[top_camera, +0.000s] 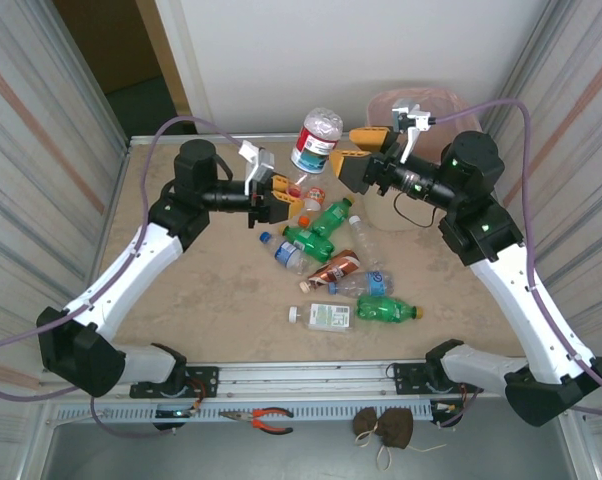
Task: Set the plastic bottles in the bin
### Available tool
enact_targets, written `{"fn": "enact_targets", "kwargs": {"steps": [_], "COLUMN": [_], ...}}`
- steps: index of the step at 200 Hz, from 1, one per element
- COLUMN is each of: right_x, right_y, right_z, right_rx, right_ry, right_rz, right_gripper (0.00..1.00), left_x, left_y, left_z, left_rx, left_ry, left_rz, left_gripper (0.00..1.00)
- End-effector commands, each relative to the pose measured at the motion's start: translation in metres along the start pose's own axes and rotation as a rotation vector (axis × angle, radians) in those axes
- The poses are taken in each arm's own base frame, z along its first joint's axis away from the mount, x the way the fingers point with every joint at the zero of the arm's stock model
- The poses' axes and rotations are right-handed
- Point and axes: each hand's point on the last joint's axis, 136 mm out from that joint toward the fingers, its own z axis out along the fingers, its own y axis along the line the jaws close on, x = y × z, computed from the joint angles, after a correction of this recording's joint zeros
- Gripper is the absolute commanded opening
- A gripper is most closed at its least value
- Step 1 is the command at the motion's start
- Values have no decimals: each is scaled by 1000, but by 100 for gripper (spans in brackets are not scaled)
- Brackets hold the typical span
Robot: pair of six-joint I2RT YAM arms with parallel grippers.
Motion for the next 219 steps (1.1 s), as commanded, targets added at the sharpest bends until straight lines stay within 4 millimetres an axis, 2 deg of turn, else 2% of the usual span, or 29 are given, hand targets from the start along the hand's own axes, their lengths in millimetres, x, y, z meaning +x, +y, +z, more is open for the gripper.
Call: {"fn": "enact_targets", "kwargs": {"steps": [1,23,102,188,219], "right_x": [-27,-31,-39,-38,-36], "right_y": [21,22,32,43,44], "right_z": [-4,-5,9,18,19], "right_rx": [-55,-47,-134,-192,-190], "right_ry": [-79,-92,-129,-114,-114], "right_rz": [-48,-62,-94,-80,-77], "right_gripper": [84,87,85,73,73], "left_x": [-26,-32,-38,-42,-40], "left_y": [-25,-34,-56,-59,-59], "left_z": [-2,1,2,0,0], "left_rx": [78,119,202,202,204], "left_ry": [-57,-70,-69,-69,-68], "left_rz": [56,64,71,80,79], "left_gripper": [17,16,12,13,13]}}
